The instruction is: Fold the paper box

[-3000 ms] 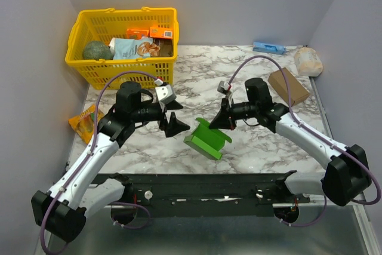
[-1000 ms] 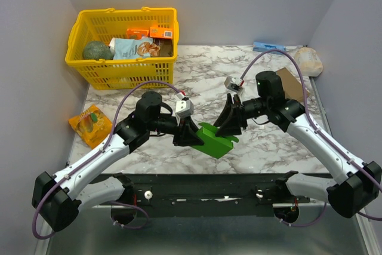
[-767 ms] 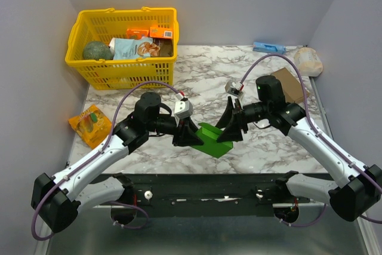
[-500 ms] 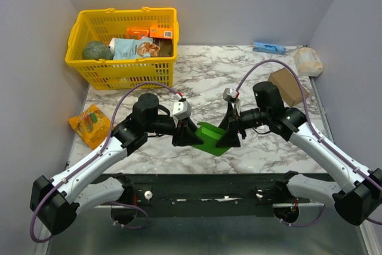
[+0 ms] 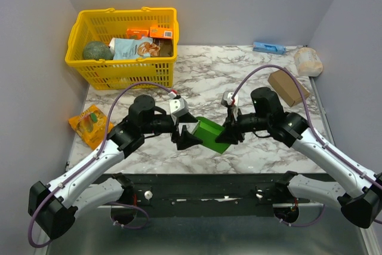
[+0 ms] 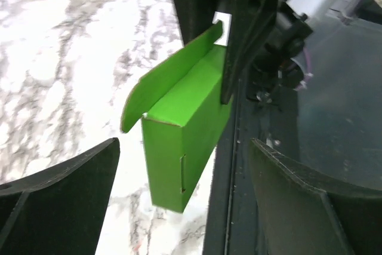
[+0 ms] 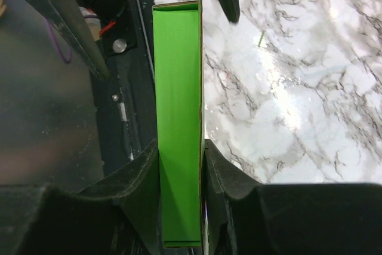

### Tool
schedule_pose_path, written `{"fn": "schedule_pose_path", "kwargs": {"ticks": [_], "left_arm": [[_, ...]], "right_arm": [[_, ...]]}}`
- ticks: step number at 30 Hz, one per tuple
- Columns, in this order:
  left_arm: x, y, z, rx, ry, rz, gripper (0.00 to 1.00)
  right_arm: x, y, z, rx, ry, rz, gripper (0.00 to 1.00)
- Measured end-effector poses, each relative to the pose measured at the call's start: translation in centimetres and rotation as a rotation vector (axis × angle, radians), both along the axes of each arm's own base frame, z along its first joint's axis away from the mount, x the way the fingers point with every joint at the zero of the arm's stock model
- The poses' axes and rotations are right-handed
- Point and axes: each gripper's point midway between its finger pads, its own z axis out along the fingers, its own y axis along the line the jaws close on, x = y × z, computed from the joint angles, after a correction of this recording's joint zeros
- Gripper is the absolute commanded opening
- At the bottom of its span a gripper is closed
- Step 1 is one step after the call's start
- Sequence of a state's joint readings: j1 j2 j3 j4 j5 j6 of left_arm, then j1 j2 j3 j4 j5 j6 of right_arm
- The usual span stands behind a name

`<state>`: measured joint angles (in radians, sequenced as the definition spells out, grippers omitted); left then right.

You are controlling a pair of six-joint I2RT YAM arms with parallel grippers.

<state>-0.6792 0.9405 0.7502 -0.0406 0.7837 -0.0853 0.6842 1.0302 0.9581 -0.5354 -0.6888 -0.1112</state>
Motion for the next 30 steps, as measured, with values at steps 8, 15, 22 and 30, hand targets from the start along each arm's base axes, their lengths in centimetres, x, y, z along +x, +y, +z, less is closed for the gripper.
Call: {"fn": "schedule_pose_path", "kwargs": {"ticks": [8, 15, 22, 30], "left_arm": [[3.1, 2.0, 1.9, 0.033, -0.133, 0.199, 0.86], [6.0, 1.4, 3.3, 0.115, -0.173, 0.239, 0.72], [6.3, 0.7, 0.8, 0.22, -0.126, 0.173, 0.7], [5.7, 0.1, -1.1, 0.266, -0.073, 0.094, 0.61]], "right_arm": [[1.0, -0.7, -2.8, -0.141, -0.012, -0.075, 0.35], [1.4, -1.1, -3.9, -0.198, -0.021, -0.1, 0.35], [1.4, -1.3, -4.1, -0.208, -0.027, -0.101, 0.34], [1.4, -1.3, -4.1, -0.211, -0.025, -0.1, 0.34]]}}
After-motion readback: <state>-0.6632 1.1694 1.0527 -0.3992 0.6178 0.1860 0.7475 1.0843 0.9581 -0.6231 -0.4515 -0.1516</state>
